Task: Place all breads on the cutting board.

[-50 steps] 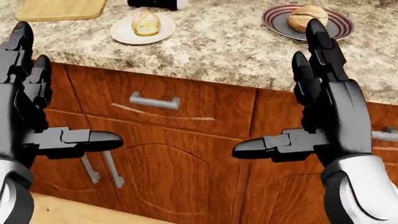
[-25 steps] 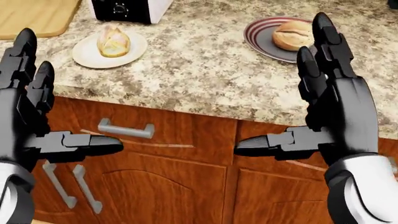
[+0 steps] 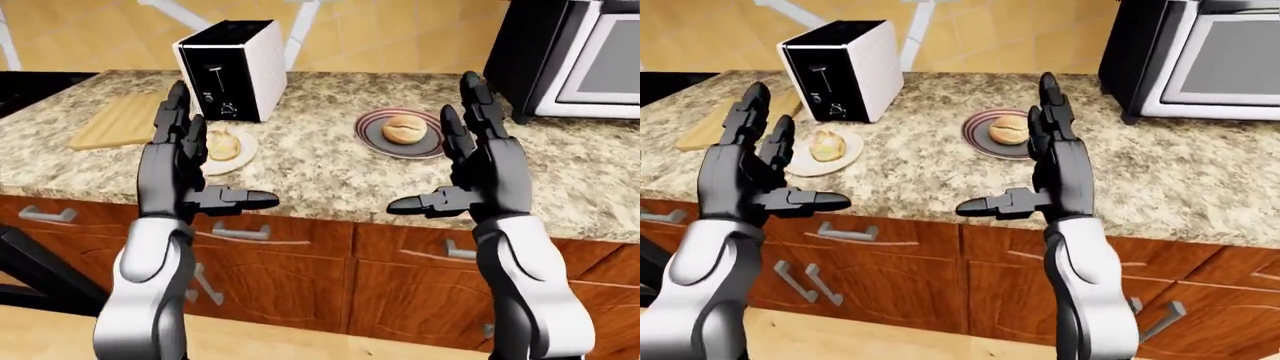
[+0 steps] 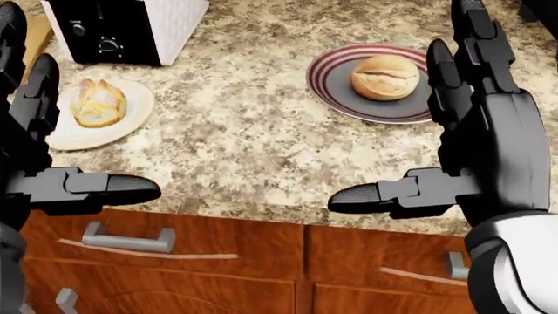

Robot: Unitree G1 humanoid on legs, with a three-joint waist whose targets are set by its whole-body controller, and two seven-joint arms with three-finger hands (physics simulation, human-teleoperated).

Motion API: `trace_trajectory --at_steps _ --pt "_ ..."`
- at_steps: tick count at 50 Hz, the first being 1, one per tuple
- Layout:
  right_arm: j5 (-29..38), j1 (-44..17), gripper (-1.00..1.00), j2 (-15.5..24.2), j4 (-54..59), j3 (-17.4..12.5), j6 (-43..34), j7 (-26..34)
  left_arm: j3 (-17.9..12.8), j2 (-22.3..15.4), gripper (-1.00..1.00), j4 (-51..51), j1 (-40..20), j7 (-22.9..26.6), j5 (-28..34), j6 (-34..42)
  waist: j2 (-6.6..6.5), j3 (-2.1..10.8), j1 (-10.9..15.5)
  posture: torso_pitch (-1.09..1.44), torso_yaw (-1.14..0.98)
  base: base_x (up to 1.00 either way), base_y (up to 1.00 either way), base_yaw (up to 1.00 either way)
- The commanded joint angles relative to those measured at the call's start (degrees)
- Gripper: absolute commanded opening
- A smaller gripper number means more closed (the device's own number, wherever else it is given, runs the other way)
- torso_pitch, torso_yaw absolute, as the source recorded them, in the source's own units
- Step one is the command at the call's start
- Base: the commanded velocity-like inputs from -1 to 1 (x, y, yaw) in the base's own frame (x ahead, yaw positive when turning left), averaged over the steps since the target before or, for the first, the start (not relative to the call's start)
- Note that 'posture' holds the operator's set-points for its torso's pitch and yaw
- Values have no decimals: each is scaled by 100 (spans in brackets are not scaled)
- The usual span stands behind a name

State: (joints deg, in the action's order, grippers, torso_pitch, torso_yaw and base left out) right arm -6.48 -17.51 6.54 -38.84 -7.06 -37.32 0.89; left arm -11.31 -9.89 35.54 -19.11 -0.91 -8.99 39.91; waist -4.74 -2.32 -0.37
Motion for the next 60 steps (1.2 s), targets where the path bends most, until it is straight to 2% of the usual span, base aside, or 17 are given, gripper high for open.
trace_trajectory --at_steps 1,2,4,8,9,13,19,22,24,26,31,35,36,38,42,48,60 --pt "-16 -119 100 42 -116 -2 112 41 -54 -35 100 149 -86 -37 -7 -79 -26 14 -70 0 0 24 0 0" --pt "-56 -123 100 25 -159 -31 89 36 -60 -43 100 160 -85 -40 -17 -70 -2 -38 -39 0 0 0 0 0" --pt "-47 -145 100 54 -217 -30 7 26 -97 -71 100 277 -138 -61 -79 61 146 181 -94 0 0 0 0 0" --pt "-52 -183 100 49 -375 -25 -133 -9 -121 -94 100 315 -105 -52 -114 41 470 160 31 0 0 4 0 0" --pt "-63 -186 100 41 -398 -20 -115 -9 -129 -96 100 324 -96 -55 -125 40 390 131 31 0 0 8 0 0" --pt "-104 -192 100 50 -541 -39 -100 -19 -151 -109 100 445 -90 -72 -175 130 491 205 61 0 0 2 0 0" --pt "-104 -273 100 102 -542 -56 -149 -40 -178 -108 100 535 -35 -86 -244 159 562 167 38 0 0 0 0 0" --pt "-51 -298 100 123 -504 -36 -163 -37 -203 -115 100 494 -8 -78 -253 100 520 142 -6 0 0 0 0 0" --pt "13 -345 100 137 -469 1 -187 -19 -218 -128 100 486 -11 -82 -269 94 361 34 -12 0 0 0 0 0" --pt "47 -449 100 171 -472 4 -307 -5 -224 -133 100 499 -11 -86 -281 100 422 170 -24 0 0 0 0 0" --pt "219 -672 100 308 -267 5 -510 198 -230 -143 100 415 1 -88 -287 19 391 113 36 0 0 0 0 0" --pt "441 -1178 100 595 -48 -134 -908 369 -233 -153 100 424 -5 -90 -301 34 621 59 46 0 0 0 0 0" --pt "505 -1309 100 701 74 -180 -928 430 -244 -158 100 418 -15 -91 -310 40 513 117 124 0 0 0 0 0" --pt "520 -1594 100 878 298 -354 -1012 514 -237 -157 100 401 -16 -97 -312 26 502 184 108 0 0 0 0 0" --pt "688 -2141 100 1271 767 -403 -1325 737 -350 -198 100 346 -88 -129 -387 42 467 157 118 0 0 0 0 0" --pt "1392 -2631 100 1583 1755 -94 -1267 1186 -345 -220 100 333 -63 -188 -453 -11 452 124 89 0 0 0 0 0" --pt "2689 -3354 100 1532 3581 55 -519 1912 -391 -237 100 165 -27 -292 -541 -218 462 104 110 0 0 0 0 0"
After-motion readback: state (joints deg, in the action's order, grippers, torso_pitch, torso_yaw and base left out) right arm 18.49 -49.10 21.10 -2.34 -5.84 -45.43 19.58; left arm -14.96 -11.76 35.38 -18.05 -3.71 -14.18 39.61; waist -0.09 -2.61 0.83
